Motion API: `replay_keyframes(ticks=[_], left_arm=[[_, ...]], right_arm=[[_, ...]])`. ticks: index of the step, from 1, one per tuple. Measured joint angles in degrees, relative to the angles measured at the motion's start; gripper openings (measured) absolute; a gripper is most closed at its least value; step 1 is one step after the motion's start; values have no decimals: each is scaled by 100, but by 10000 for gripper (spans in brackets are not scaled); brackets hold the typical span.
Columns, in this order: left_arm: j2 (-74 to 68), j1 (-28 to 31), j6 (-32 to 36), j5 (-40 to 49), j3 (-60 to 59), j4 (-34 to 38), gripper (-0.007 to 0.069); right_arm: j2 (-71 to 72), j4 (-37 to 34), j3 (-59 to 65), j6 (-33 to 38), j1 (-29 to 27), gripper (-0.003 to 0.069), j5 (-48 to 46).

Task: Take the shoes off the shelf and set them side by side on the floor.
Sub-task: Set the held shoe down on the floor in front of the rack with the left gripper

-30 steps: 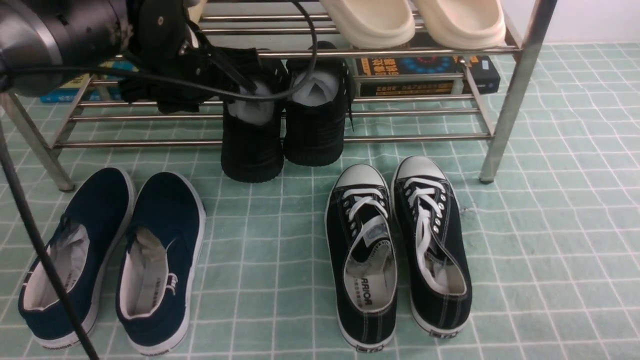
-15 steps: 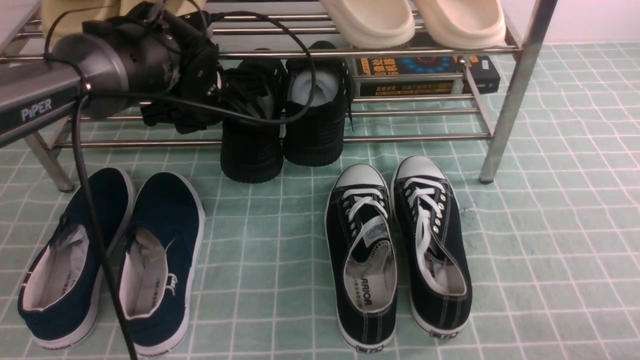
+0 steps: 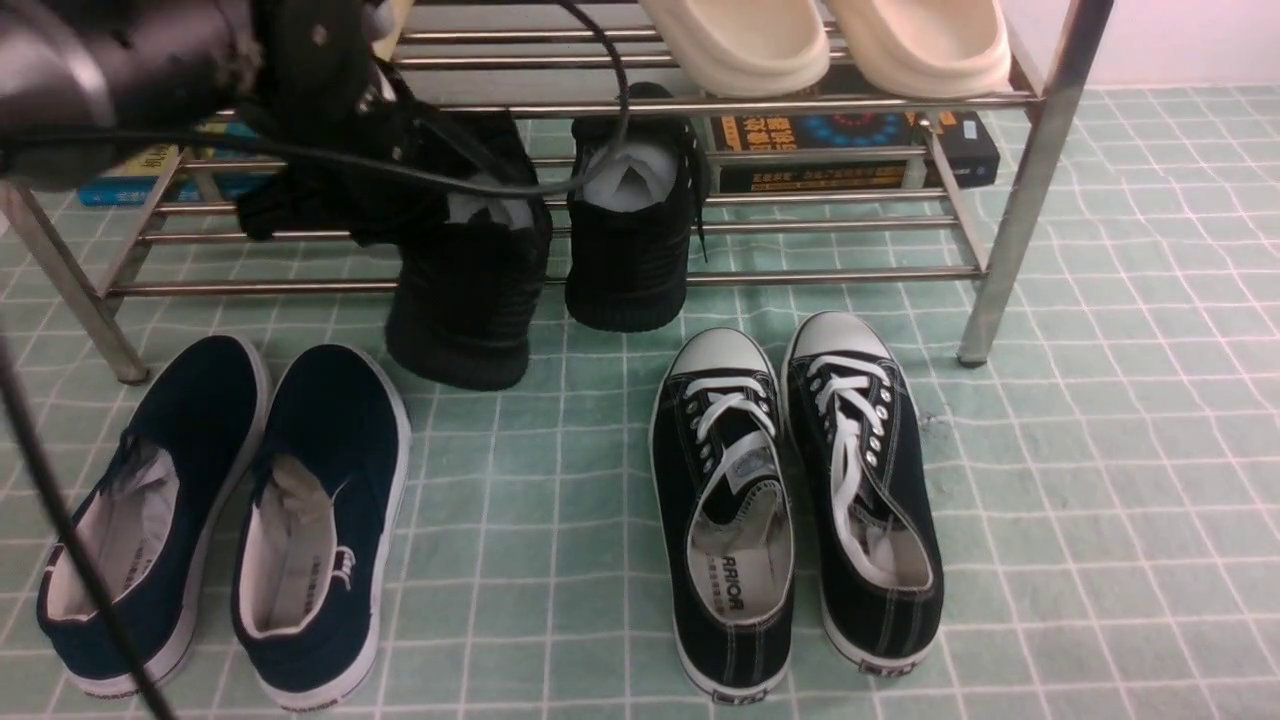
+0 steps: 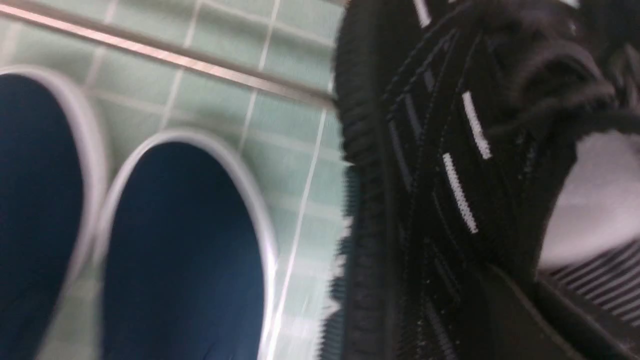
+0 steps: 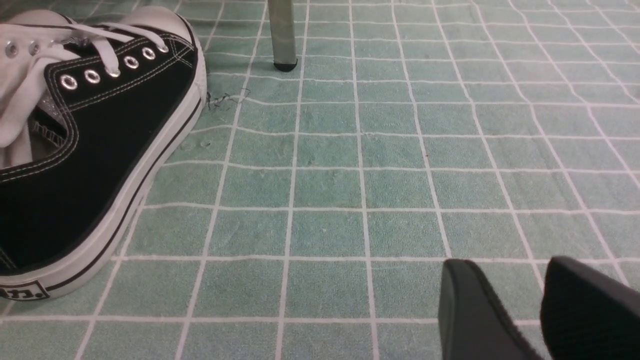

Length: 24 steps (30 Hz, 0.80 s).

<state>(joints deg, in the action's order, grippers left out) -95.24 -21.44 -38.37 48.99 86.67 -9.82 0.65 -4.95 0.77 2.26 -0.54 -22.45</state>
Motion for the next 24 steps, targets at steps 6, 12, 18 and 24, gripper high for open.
replay_keyframes(ticks=[6,12,18,24], left_arm=[[907,0,499,883,-279,374,17],[990,0,508,-116,-1394,1138,17],[990,0,202,-1103,-2658,1329,18],[990,0,-363,-1914,-3564,982,19]], right_arm=[[0,0,0,0,0,240,0],[0,0,0,0,0,240,0],[0,0,0,0,0,240,0],[0,0,0,0,0,240,0]])
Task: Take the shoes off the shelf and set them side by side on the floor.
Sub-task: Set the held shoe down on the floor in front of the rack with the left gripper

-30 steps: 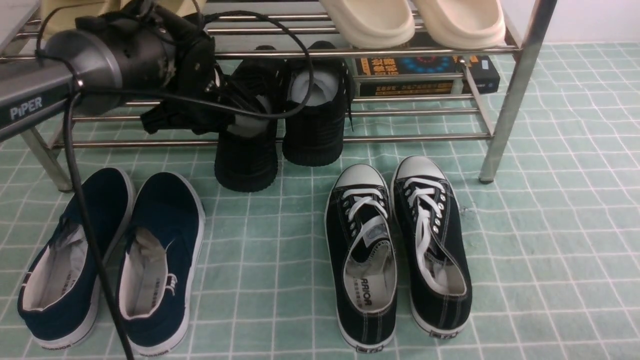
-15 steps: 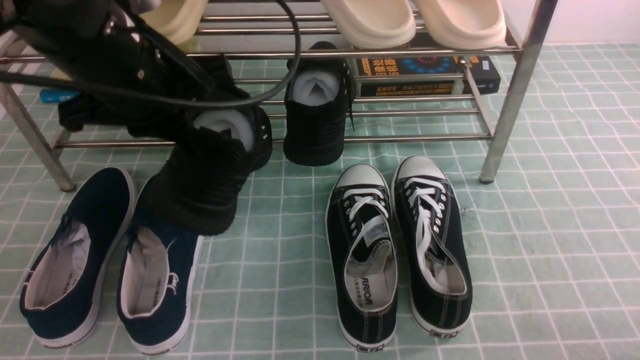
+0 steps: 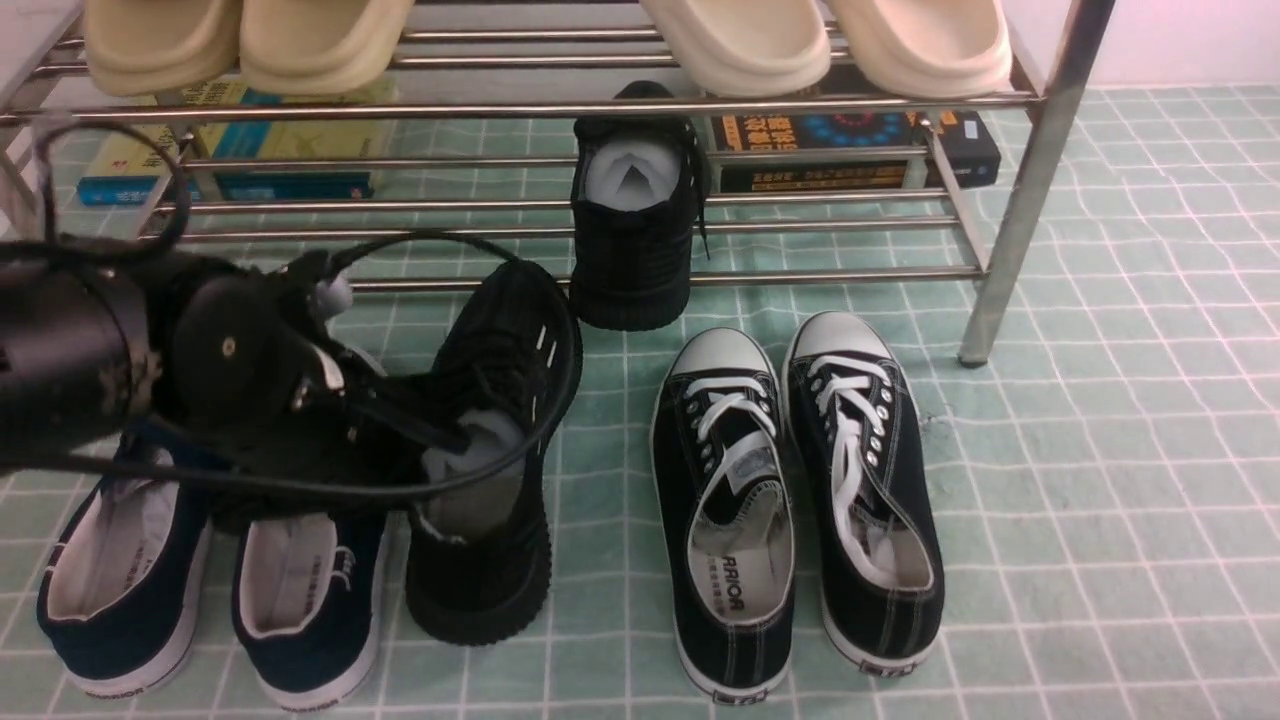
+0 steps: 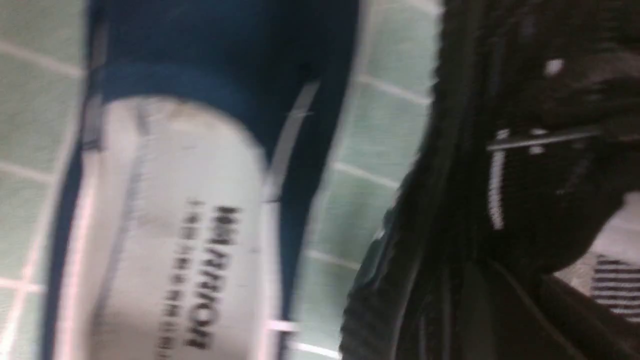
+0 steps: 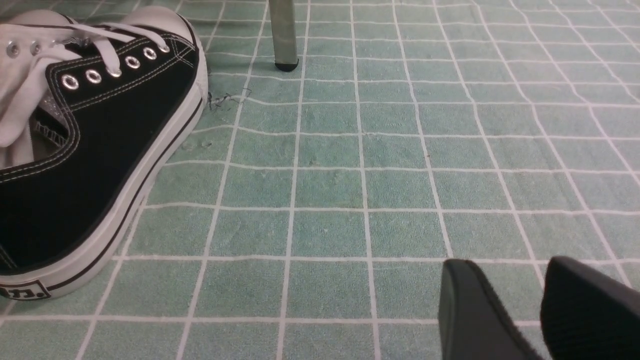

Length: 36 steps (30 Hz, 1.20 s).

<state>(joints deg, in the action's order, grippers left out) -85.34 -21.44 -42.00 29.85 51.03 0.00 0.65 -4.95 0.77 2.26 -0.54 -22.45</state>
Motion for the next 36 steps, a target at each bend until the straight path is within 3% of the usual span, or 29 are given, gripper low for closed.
replay_keyframes(ticks=[8,17,27,33,35,36], left_arm=[[36,0,-669,-19,-269,-613,19],[405,494,-720,686,-276,-992,21],[498,540,-672,692,-282,-976,31],[527,540,-180,829,-282,-730,163],[548,540,145,959,-251,-562,267],[548,540,170,974,-251,-556,277]], right_arm=[[0,0,0,0,0,240,0],[0,0,0,0,0,240,0],[0,0,0,0,0,240,0],[0,0,0,0,0,240,0],[0,0,0,0,0,240,0],[0,0,0,0,0,240,0]])
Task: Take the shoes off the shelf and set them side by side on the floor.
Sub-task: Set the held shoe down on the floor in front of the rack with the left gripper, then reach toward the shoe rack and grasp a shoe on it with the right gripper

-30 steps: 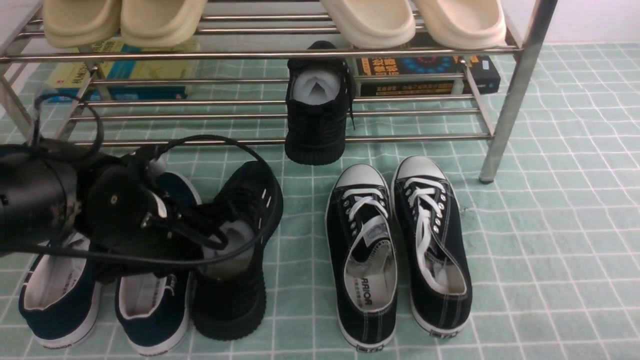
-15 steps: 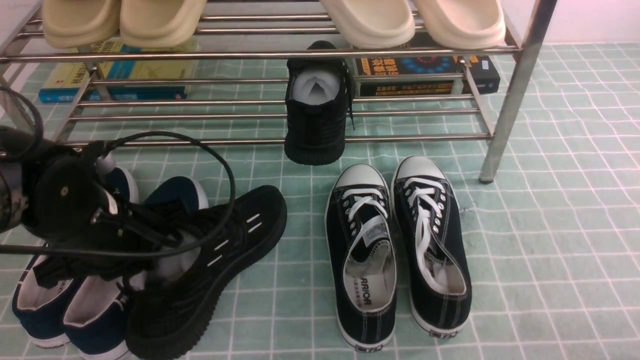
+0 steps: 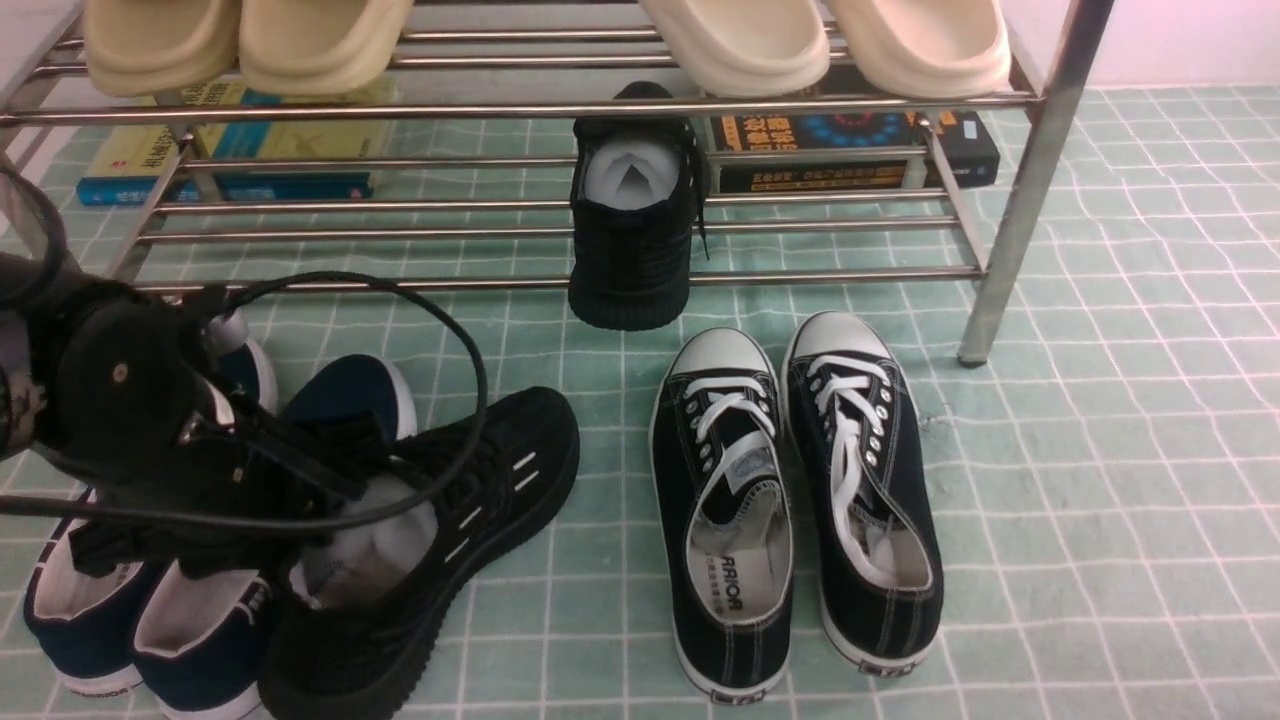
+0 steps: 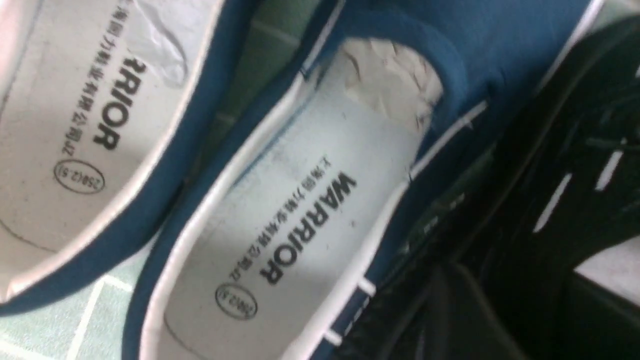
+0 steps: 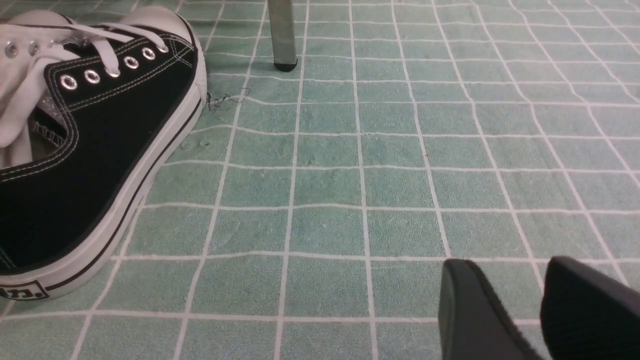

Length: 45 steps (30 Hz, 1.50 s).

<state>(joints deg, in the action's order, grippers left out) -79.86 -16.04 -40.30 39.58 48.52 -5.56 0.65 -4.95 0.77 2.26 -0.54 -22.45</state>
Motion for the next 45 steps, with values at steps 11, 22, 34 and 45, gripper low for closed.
replay_keyframes(ticks=[11,22,34,45], left_arm=[[-225,27,1785,248,802,463,516],[-655,29,4375,672,1218,1002,514],[-650,29,6045,2048,1627,1191,514],[-1047,29,6806,1355,1637,1256,476]], right_arm=[[0,0,0,0,0,240,0],[0,0,0,0,0,240,0],[0,0,0,0,0,240,0],[0,0,0,0,0,240,0]])
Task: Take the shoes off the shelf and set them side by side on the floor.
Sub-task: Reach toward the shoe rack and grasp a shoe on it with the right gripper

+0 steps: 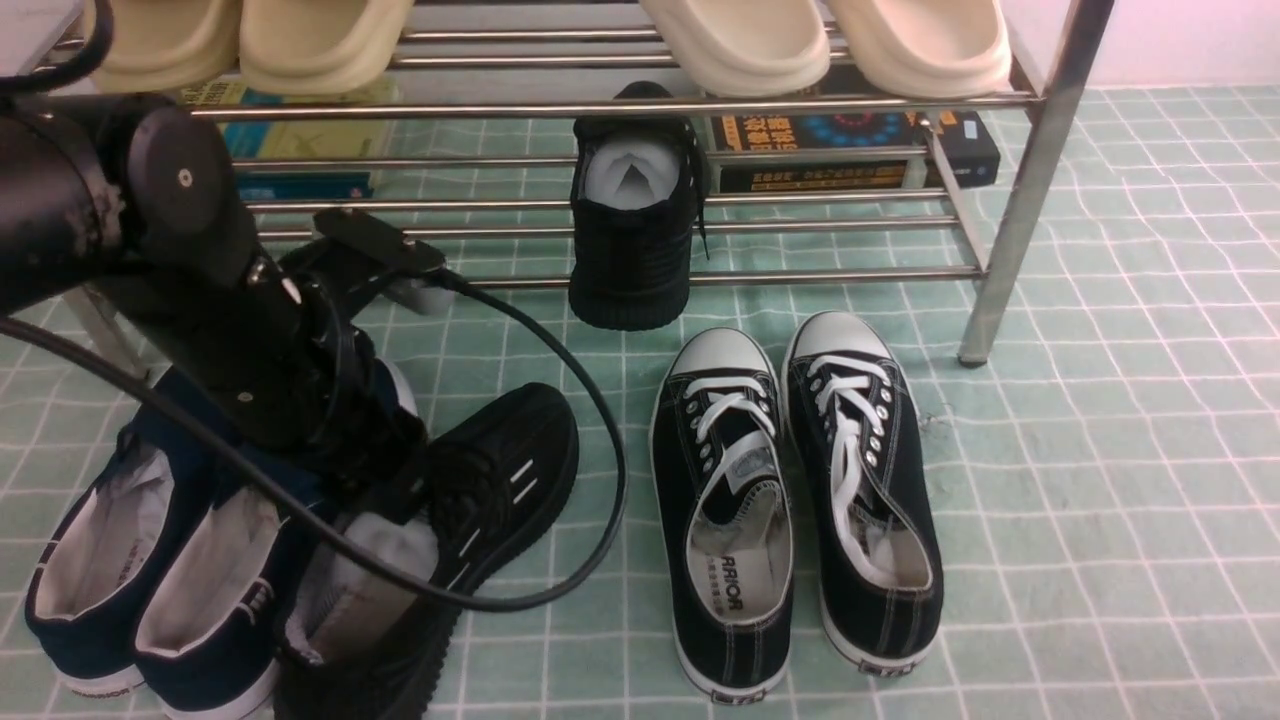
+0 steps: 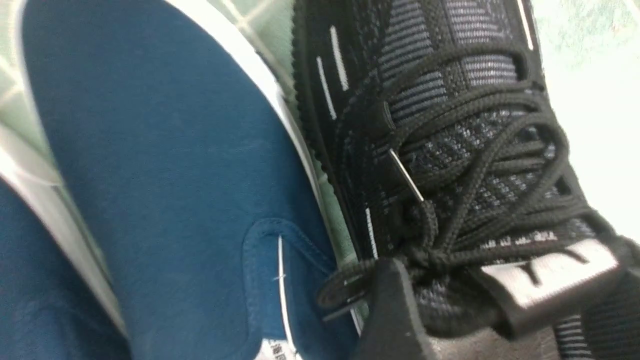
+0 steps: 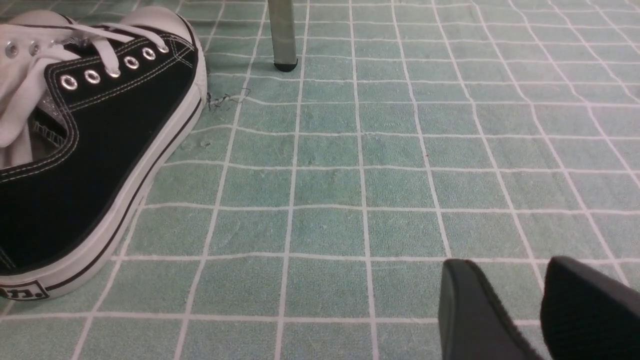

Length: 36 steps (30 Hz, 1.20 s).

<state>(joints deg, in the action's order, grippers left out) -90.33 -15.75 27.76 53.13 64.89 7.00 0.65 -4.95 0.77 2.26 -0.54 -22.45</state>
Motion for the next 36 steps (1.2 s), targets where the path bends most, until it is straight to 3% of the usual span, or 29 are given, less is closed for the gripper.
replay_keyframes(ticks=[5,7,8,9,14,16,17,21,29,36], left_arm=[[-224,0,-27,-14,11,53,342],[-237,0,-161,-15,24,91,224],[-237,0,-442,-58,29,84,112],[-237,0,-491,-59,29,84,98],[-237,-14,-2574,-102,29,-414,96],[-231,-32,-3072,-124,29,-661,96],[-226,-41,-3771,-151,49,-1040,96],[-219,-40,-4681,-240,56,-1579,96],[-225,-35,-4703,-289,56,-1224,96],[-237,-29,-3878,-397,56,-89,115]], right_arm=[[0,0,0,0,0,240,0],[0,0,0,0,0,240,0],[0,0,0,0,0,240,0],[0,0,0,0,0,240,0],[0,0,0,0,0,240,0],[0,0,0,0,0,240,0],[0,0,0,0,0,240,0],[0,0,0,1,0,240,0],[0,0,0,1,0,240,0],[0,0,0,1,0,240,0]])
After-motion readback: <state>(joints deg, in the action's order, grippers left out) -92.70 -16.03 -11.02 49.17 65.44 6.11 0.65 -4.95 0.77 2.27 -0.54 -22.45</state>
